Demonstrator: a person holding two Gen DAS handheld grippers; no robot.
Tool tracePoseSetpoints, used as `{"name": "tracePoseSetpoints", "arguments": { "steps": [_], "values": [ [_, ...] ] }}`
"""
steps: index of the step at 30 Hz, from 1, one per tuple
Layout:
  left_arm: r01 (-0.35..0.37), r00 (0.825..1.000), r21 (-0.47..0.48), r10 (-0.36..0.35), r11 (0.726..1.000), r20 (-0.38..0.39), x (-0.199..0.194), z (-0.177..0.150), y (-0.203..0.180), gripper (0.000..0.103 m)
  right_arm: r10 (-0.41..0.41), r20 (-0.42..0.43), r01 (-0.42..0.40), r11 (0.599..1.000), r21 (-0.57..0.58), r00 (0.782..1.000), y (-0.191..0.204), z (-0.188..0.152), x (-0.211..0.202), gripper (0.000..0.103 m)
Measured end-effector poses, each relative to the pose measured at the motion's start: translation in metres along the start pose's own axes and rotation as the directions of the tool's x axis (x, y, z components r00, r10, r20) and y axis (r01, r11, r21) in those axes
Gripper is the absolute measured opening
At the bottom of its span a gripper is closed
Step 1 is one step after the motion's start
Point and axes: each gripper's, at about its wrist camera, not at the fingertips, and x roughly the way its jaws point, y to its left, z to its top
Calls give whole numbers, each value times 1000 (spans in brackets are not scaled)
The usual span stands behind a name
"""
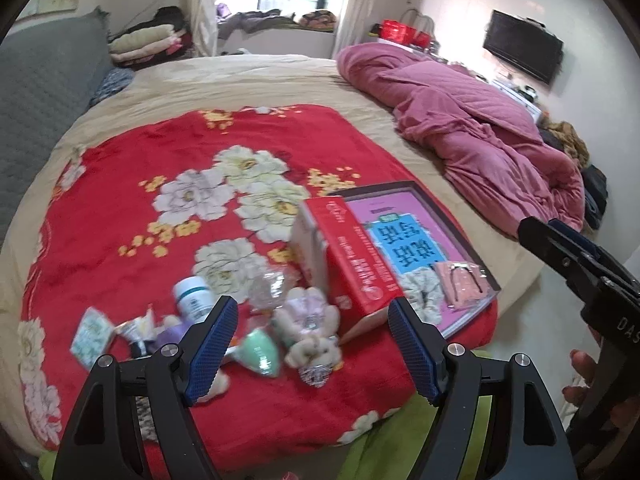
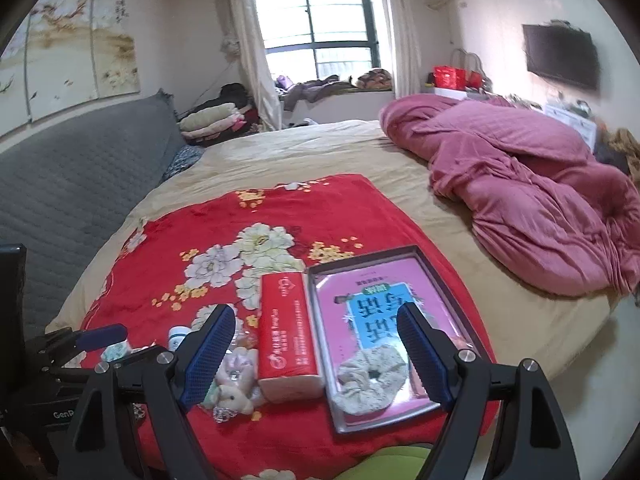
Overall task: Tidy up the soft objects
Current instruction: 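Move both open tools back over the remaining pile of items, then grasp the leopard-print scrunchie with the left tool while the right tool grasps the white plush bunny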
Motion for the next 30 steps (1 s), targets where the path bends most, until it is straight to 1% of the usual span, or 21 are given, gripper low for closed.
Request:
{"name": "tracePoseSetpoints", "arguments": {
  "steps": [5, 15, 17, 21, 25, 30],
  "values": [
    [-35, 999, -38, 35, 999, 9, -9, -5, 25, 79, 45, -8, -46, 999, -30, 999, 25, 0, 3, 82],
    [-54, 998, -97, 55, 994, 8, -25, -14, 59, 79, 93, -22, -94, 991, -92, 995, 64, 2, 9, 83],
    [-73, 997, -108, 75, 991, 13, -29, -15, 68, 79, 104, -31, -106, 989, -107, 994, 71, -1, 11, 83],
    [-90, 996, -146, 93, 985, 14, -35, -18, 89, 79, 122, -59, -129, 985, -117, 991, 83, -6, 17, 83],
    [-120, 992, -183, 123, 976, 4, -40, -24, 112, 79, 134, -71, -142, 980, -139, 989, 94, -11, 19, 83],
    [-134, 990, -214, 138, 967, 2, -45, -31, 128, 79, 143, -93, -156, 975, -159, 985, 109, -18, 26, 83]
  ]
}}
